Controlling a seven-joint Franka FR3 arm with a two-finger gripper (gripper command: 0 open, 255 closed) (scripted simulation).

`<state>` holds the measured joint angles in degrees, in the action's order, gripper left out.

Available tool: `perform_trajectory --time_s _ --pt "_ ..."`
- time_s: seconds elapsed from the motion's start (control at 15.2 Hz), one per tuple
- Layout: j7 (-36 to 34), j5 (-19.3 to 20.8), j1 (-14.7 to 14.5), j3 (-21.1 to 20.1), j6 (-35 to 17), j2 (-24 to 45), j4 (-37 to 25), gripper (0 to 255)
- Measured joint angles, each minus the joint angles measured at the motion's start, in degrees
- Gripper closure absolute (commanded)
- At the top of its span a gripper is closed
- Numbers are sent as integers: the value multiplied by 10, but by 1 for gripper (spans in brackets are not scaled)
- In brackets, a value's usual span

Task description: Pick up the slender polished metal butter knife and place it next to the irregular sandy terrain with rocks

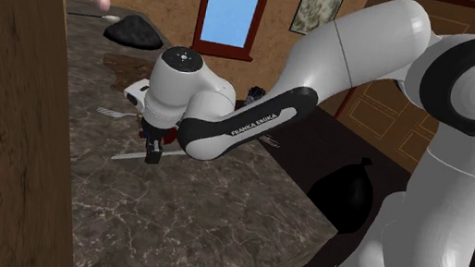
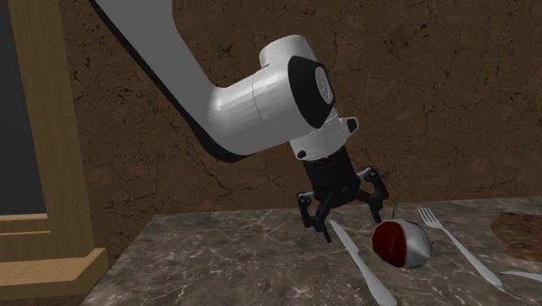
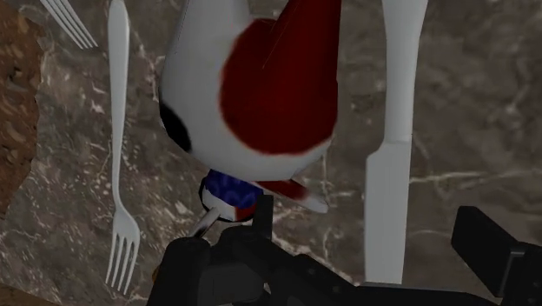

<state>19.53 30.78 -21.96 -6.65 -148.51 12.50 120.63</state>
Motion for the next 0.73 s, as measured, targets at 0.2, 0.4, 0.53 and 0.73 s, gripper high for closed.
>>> perform_trajectory --time_s 0.2,0.4,0.53,0.73 --pt "0 0 0 0 0 0 0 255" --pt "0 0 0 0 0 0 0 255" --pt "0 0 0 0 0 0 0 255" --pt "0 0 0 0 0 0 0 0"
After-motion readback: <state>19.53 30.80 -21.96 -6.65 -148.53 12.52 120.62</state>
